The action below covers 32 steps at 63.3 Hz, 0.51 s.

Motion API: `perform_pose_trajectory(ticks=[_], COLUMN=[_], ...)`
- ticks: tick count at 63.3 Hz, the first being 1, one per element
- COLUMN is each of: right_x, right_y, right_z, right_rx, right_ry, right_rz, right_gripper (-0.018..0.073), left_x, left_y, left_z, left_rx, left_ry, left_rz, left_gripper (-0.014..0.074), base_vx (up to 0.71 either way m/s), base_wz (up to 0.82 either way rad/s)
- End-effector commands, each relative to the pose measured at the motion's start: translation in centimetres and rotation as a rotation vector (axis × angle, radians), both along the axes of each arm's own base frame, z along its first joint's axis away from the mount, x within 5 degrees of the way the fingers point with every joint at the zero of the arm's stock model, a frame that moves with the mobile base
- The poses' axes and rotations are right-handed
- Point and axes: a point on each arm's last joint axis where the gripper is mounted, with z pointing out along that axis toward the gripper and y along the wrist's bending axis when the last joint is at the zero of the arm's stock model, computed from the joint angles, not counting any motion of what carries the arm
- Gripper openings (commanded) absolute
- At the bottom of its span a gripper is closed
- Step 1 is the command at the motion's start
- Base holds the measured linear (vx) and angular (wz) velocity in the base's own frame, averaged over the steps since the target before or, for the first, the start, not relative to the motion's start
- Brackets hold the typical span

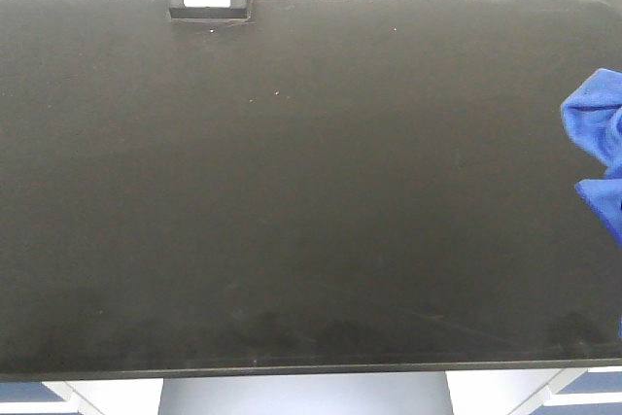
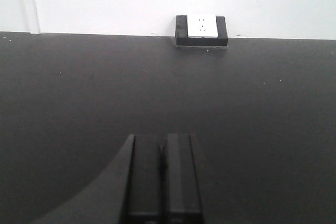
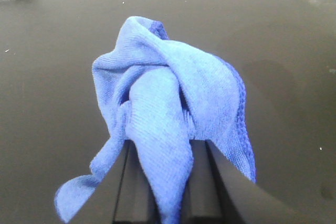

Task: Wipe right workspace with blue cloth
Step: 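Lower the blue cloth toward the counter surface with the right gripper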

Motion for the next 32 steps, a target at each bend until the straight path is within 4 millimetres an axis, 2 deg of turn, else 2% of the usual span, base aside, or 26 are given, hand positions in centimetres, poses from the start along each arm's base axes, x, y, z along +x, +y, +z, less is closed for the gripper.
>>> perform_pose_trajectory(ticks=[1, 22, 32], right_x=[0.2, 0.3, 2.5], right_y=[-0.1, -0.2, -0.5], right_z=[1.6, 1.8, 0.2], right_rx=[-0.01, -0.02, -0.054], right_ry=[-0.105, -0.122, -0.023], right_rz=[-0.01, -0.012, -0.01], right_gripper=[-0.0008, -0.0008, -0.0008], left_x=[0.1, 0.1, 0.1], left_y=[-0.1, -0.1, -0.1], left_z=[-0.2, -0.2, -0.2], left_rx=[-0.008, -0.008, -0.008], left_ry=[-0.064, -0.064, -0.064], left_rz=[-0.006, -0.006, -0.006], left_gripper=[-0.0006, -0.0006, -0.0006], base_vx=[0.04, 0.01, 0.0], base_wz=[-0.01, -0.01, 0.0])
